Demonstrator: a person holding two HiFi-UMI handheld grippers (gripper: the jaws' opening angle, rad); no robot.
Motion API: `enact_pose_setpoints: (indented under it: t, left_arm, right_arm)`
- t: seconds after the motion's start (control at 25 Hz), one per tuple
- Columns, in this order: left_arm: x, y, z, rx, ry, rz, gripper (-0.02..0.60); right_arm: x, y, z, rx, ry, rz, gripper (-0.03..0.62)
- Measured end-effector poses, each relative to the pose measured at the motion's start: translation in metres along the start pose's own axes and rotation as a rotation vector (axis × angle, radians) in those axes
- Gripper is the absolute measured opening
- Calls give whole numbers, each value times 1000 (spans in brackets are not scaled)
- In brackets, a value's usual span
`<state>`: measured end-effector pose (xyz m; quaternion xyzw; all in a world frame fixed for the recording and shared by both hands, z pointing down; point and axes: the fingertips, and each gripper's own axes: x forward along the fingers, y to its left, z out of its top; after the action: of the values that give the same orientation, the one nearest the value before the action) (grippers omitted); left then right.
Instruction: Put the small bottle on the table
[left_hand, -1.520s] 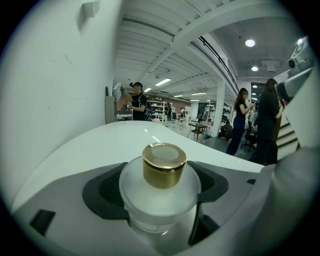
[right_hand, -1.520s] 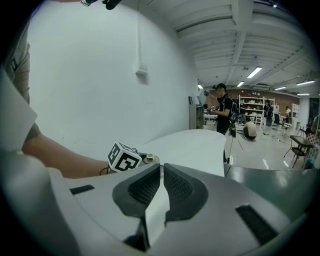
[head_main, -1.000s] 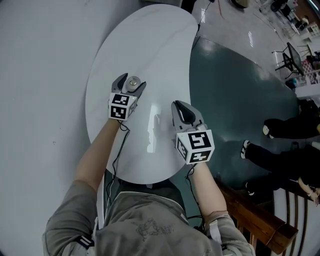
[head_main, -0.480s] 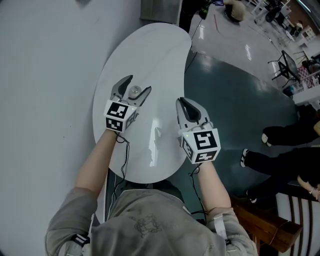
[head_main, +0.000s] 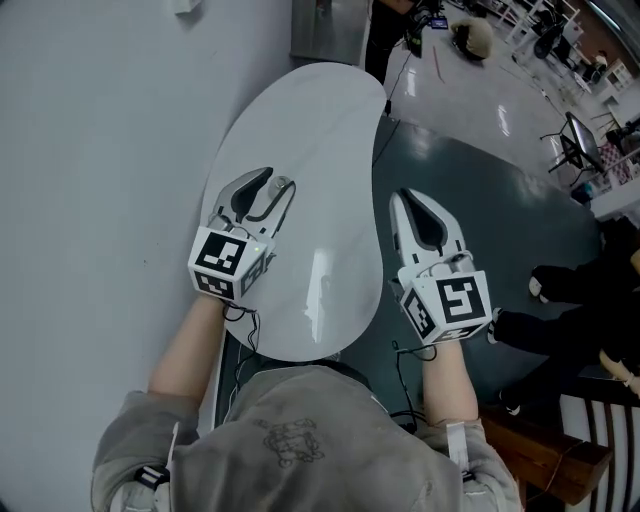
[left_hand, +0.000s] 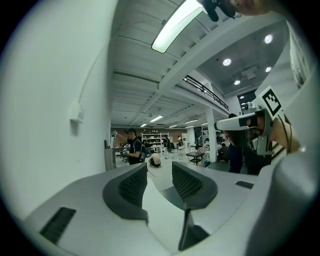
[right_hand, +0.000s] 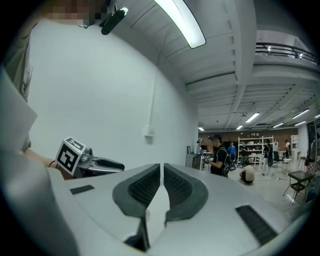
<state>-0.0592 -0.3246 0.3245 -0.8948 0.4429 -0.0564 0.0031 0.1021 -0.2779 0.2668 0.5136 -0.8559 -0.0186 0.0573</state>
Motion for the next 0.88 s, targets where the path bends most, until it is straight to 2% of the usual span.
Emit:
enact_pose_setpoints:
  t: [0.28, 0.44, 0.6, 0.88]
  left_arm:
    - [-39, -35, 30, 14, -42, -34, 104]
    - [-60, -63, 44, 46, -55, -70, 86]
    - [-74, -89, 44, 39, -36, -94, 63]
    - [-88, -90, 25, 11, -46, -33, 37]
  right_arm:
    - [-28, 12, 26, -6, -62, 15, 40]
    - [-43, 26, 24, -25, -64, 42, 40]
    - [-59, 37, 18, -54, -46, 82, 40]
    - [-69, 54, 12, 10, -44, 104, 40]
